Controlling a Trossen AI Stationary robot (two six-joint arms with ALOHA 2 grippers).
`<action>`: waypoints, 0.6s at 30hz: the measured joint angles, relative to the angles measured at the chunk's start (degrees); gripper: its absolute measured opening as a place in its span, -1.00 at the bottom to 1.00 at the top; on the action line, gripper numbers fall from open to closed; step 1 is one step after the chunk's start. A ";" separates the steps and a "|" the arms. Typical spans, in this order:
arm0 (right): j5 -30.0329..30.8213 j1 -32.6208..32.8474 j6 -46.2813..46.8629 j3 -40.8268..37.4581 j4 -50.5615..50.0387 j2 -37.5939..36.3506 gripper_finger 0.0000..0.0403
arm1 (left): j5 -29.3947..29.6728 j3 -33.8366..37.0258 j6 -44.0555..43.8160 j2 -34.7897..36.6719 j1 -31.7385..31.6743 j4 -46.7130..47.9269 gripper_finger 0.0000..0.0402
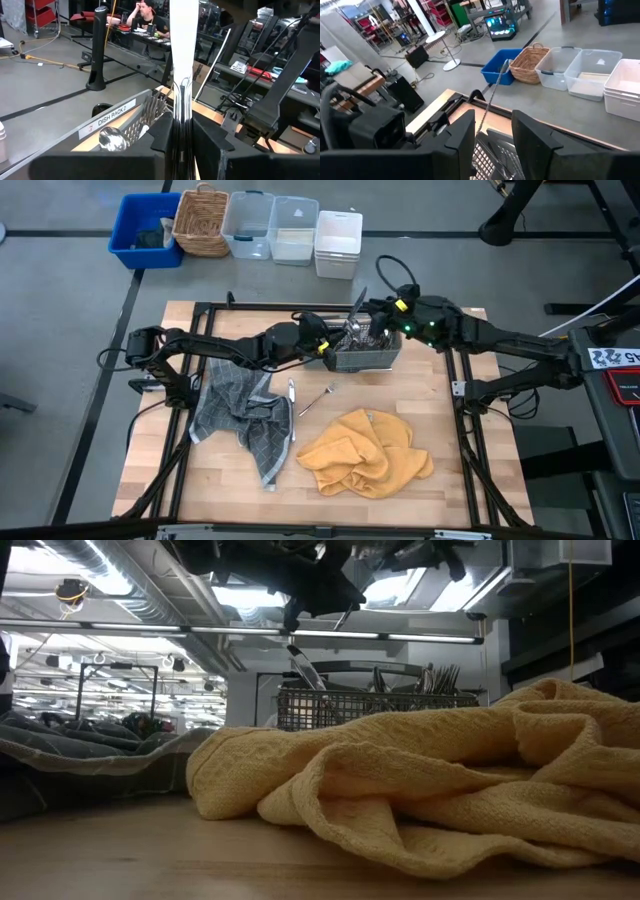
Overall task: Sort silverware
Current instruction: Put the silver knife into the gray utensil holder
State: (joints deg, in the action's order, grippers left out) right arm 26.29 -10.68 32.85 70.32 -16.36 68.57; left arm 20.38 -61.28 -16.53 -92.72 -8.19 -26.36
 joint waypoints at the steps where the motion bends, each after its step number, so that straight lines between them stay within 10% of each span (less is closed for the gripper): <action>1: 0.01 0.00 -0.10 0.00 0.05 0.41 -0.35 | -0.01 0.00 0.01 -0.01 0.00 -0.02 -0.76; 18: -0.42 0.09 -3.00 0.00 5.51 4.96 -0.35 | -0.02 0.00 -0.01 -0.01 0.49 0.22 -0.77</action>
State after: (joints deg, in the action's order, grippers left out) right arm 25.87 -10.59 29.84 70.32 -10.85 73.53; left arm 20.36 -61.28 -16.53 -92.73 -7.70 -26.14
